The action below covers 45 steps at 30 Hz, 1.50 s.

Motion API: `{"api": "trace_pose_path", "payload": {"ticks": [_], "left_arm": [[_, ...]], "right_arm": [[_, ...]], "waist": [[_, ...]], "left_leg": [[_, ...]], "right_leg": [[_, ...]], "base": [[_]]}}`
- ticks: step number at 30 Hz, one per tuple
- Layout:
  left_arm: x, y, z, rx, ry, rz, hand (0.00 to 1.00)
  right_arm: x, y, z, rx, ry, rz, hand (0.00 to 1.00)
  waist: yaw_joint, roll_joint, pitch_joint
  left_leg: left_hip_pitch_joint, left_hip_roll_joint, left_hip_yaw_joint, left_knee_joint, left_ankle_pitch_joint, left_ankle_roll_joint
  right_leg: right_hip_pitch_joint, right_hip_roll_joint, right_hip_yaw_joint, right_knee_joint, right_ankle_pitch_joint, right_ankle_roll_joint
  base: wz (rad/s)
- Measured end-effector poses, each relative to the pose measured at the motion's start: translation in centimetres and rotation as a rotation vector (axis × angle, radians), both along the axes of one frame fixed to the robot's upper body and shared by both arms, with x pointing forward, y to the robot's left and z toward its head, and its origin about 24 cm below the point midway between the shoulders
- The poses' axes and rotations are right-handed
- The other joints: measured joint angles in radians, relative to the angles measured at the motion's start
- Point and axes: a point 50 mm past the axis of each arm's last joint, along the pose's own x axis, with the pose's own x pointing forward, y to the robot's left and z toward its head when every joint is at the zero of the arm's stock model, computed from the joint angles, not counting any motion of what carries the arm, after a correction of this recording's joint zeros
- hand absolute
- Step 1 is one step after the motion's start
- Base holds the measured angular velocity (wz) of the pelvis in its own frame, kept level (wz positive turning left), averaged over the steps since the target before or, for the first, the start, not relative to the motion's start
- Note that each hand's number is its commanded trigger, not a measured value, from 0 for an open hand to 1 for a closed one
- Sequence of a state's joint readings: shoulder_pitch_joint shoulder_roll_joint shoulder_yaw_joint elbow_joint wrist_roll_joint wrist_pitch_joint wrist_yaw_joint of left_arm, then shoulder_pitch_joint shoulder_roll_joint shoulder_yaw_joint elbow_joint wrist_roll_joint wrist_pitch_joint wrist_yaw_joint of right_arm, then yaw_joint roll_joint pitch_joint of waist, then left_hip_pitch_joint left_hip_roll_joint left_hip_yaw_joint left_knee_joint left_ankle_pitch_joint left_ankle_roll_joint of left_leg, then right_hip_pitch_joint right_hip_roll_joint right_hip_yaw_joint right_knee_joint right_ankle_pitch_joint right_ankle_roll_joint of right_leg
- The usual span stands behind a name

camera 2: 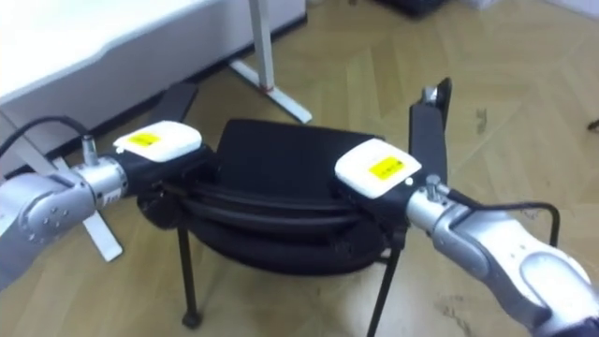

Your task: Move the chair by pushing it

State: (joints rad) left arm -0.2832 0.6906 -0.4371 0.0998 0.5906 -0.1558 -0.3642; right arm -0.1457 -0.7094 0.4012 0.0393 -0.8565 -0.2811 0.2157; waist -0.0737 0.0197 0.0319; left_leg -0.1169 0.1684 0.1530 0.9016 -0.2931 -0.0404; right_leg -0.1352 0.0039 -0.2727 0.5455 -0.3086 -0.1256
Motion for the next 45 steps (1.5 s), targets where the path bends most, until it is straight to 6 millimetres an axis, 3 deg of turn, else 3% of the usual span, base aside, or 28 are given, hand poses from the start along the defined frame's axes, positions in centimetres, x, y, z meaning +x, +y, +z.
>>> {"api": "trace_pose_path", "payload": {"ticks": [1,5,8,10,11,13,14,16,20,22,24,25,27,29,30,31,33,34,35,36,37,39,40,42,45], "left_arm": [[-0.1,-0.1,-0.2,0.007,0.003,0.000,1.00],[0.0,-0.1,0.0,-0.009,-0.027,0.009,1.00],[0.0,-0.3,-0.1,-0.017,-0.030,0.017,1.00],[0.0,-0.5,0.0,-0.002,-0.036,0.007,1.00],[-0.1,-0.6,0.2,-0.001,-0.044,0.002,1.00],[-0.1,-0.5,0.6,0.004,-0.059,-0.004,1.00],[-0.1,-0.5,0.6,0.003,-0.060,-0.005,1.00],[-0.1,-0.9,0.5,-0.002,-0.062,-0.008,1.00],[-0.1,-1.1,0.5,-0.002,-0.062,-0.010,1.00],[0.1,-1.3,0.7,-0.003,-0.064,-0.016,1.00],[0.2,-1.4,0.9,-0.005,-0.066,-0.018,1.00],[0.2,-1.5,0.9,-0.008,-0.068,-0.019,1.00],[0.2,-1.5,0.9,-0.011,-0.071,-0.019,1.00],[0.1,-1.8,0.5,0.002,-0.067,-0.029,1.00],[-0.1,-2.1,0.1,0.013,-0.057,-0.040,1.00],[-0.2,-2.0,0.1,0.018,-0.054,-0.044,1.00],[-0.2,-1.8,0.1,0.022,-0.050,-0.042,1.00],[-0.2,-1.6,0.1,0.028,-0.046,-0.039,1.00],[-0.3,-1.3,-0.1,0.034,-0.039,-0.032,1.00],[-0.3,-1.1,-0.1,0.030,-0.031,-0.030,1.00],[-0.3,-1.3,-0.1,0.023,-0.032,-0.031,1.00],[-0.1,-1.5,0.2,0.018,-0.033,-0.040,1.00],[-0.1,-1.9,0.2,0.008,-0.031,-0.048,1.00],[-0.1,-2.2,0.2,0.003,-0.032,-0.054,1.00],[0.0,-2.3,0.2,0.005,-0.034,-0.057,1.00]], "right_arm": [[0.0,0.0,-0.1,-0.002,0.004,0.002,1.00],[0.4,0.0,0.3,-0.004,-0.018,-0.005,1.00],[0.3,-0.1,0.3,-0.015,-0.015,-0.007,1.00],[0.3,-0.1,0.3,-0.025,-0.015,-0.003,1.00],[0.3,-0.1,0.5,-0.033,-0.018,0.002,1.00],[0.3,0.0,0.8,-0.039,-0.025,0.011,1.00],[0.2,0.0,0.8,-0.044,-0.028,0.013,1.00],[-0.1,-0.2,1.2,-0.068,-0.034,0.021,1.00],[-0.1,-0.3,1.6,-0.089,-0.045,0.029,1.00],[0.0,-0.5,1.8,-0.090,-0.052,0.024,1.00],[-0.1,-0.6,1.9,-0.094,-0.053,0.028,1.00],[-0.1,-0.6,1.9,-0.099,-0.051,0.035,1.00],[-0.2,-0.7,1.9,-0.102,-0.047,0.047,1.00],[-0.4,-1.0,1.2,-0.096,-0.027,0.047,1.00],[-0.7,-1.2,0.3,-0.081,-0.004,0.039,1.00],[-0.9,-1.2,0.0,-0.070,-0.002,0.040,1.00],[-0.8,-1.0,-0.2,-0.053,-0.010,0.047,1.00],[-0.7,-0.9,-0.3,-0.046,-0.009,0.049,1.00],[-0.8,-0.7,-0.5,-0.036,-0.009,0.055,1.00],[-0.8,-0.6,-0.4,-0.040,-0.009,0.073,1.00],[-0.7,-0.7,-0.4,-0.051,-0.002,0.069,1.00],[-0.4,-0.9,-0.4,-0.056,-0.003,0.048,1.00],[-0.4,-1.3,-0.3,-0.074,0.000,0.046,1.00],[-0.4,-1.5,-0.1,-0.091,-0.003,0.053,1.00],[-0.5,-1.5,0.1,-0.108,0.002,0.062,1.00]], "waist": [[0.000,-0.004,0.0003],[0.005,-0.015,0.0028],[0.006,-0.025,0.0009],[0.006,-0.027,0.0004],[0.002,-0.024,-0.0014],[-0.009,-0.031,-0.0063],[-0.012,-0.036,-0.0082],[-0.016,-0.042,-0.0096],[-0.013,-0.049,-0.0101],[-0.015,-0.051,-0.0110],[-0.035,-0.060,-0.0133],[-0.047,-0.063,-0.0129],[-0.049,-0.064,-0.0135],[-0.047,-0.062,-0.0143],[-0.048,-0.055,-0.0159],[-0.044,-0.055,-0.0180],[-0.039,-0.049,-0.0159],[-0.034,-0.049,-0.0159],[-0.034,-0.060,-0.0156],[-0.049,-0.077,-0.0126],[-0.057,-0.073,-0.0140],[-0.054,-0.070,-0.0114],[-0.053,-0.068,-0.0107],[-0.052,-0.066,-0.0115],[-0.056,-0.057,-0.0069]], "left_leg": [[-0.004,0.000,0.001,0.014,0.032,0.000],[-0.127,-0.005,-0.001,0.005,0.013,0.017],[-0.227,-0.024,0.012,-0.142,0.020,0.016],[-0.248,-0.049,0.030,-0.306,0.070,0.020],[-0.260,-0.069,0.045,-0.414,0.142,0.046],[-0.237,-0.107,0.042,-0.497,0.283,0.097],[-0.227,-0.117,0.043,-0.509,0.287,0.098],[-0.189,-0.156,0.048,-0.533,0.279,0.109],[-0.151,-0.193,0.090,-0.564,0.247,0.124],[-0.141,-0.203,0.122,-0.563,0.224,0.137],[-0.123,-0.229,0.122,-0.549,0.201,0.154],[-0.115,-0.239,0.121,-0.537,0.186,0.163],[-0.104,-0.243,0.113,-0.512,0.168,0.172],[-0.080,-0.232,0.056,-0.505,0.163,0.170],[-0.055,-0.216,-0.017,-0.509,0.154,0.159],[-0.044,-0.214,-0.109,-0.509,0.143,0.139],[-0.029,-0.214,-0.205,-0.508,0.129,0.114],[-0.022,-0.216,-0.226,-0.506,0.124,0.105],[-0.012,-0.231,-0.260,-0.482,0.098,0.085],[-0.027,-0.245,-0.263,-0.410,0.035,0.071],[-0.046,-0.210,-0.194,-0.352,-0.012,0.067],[-0.050,-0.134,-0.070,-0.356,-0.017,0.062],[-0.047,-0.126,-0.057,-0.380,-0.002,0.060],[-0.041,-0.144,-0.063,-0.414,0.017,0.067],[-0.028,-0.173,-0.117,-0.432,0.026,0.074]], "right_leg": [[0.026,0.000,-0.001,-0.022,-0.003,-0.005],[0.038,-0.001,-0.011,-0.047,-0.010,-0.015],[0.071,-0.001,-0.018,-0.073,-0.023,-0.014],[0.088,-0.003,-0.018,-0.081,-0.034,-0.007],[0.095,-0.004,-0.027,-0.083,-0.045,-0.001],[0.117,-0.008,-0.027,-0.100,-0.059,0.016],[0.123,-0.017,-0.027,-0.105,-0.062,0.023],[0.167,-0.038,-0.026,-0.147,-0.058,0.048],[0.196,-0.078,-0.031,-0.137,-0.070,0.084],[0.157,-0.115,-0.042,-0.021,-0.078,0.103],[0.106,-0.165,-0.053,0.159,-0.059,0.144],[0.090,-0.182,-0.050,0.232,-0.034,0.159],[0.066,-0.191,-0.044,0.303,0.024,0.159],[0.057,-0.178,-0.035,0.357,0.129,0.162],[0.030,-0.164,-0.031,0.406,0.201,0.174],[-0.016,-0.162,-0.021,0.451,0.151,0.167],[-0.101,-0.164,0.018,0.408,0.091,0.145],[-0.121,-0.167,0.044,0.371,0.087,0.147],[-0.135,-0.188,0.100,0.255,0.099,0.150],[-0.100,-0.202,0.150,0.169,0.082,0.178],[-0.067,-0.196,0.086,0.159,0.047,0.182],[-0.030,-0.185,0.007,0.111,0.047,0.181],[0.002,-0.175,-0.003,0.056,0.048,0.179],[0.029,-0.169,0.004,0.003,0.049,0.177],[0.064,-0.160,0.043,-0.035,0.053,0.179]], "base": [[0.23],[0.06],[0.04],[0.02],[0.00],[0.07],[0.15],[0.11],[0.05],[0.15],[0.53],[0.62],[0.48],[0.47],[0.43],[0.36],[0.22],[0.43],[0.73],[1.05],[0.86],[0.60],[0.52],[0.41],[0.36]]}}
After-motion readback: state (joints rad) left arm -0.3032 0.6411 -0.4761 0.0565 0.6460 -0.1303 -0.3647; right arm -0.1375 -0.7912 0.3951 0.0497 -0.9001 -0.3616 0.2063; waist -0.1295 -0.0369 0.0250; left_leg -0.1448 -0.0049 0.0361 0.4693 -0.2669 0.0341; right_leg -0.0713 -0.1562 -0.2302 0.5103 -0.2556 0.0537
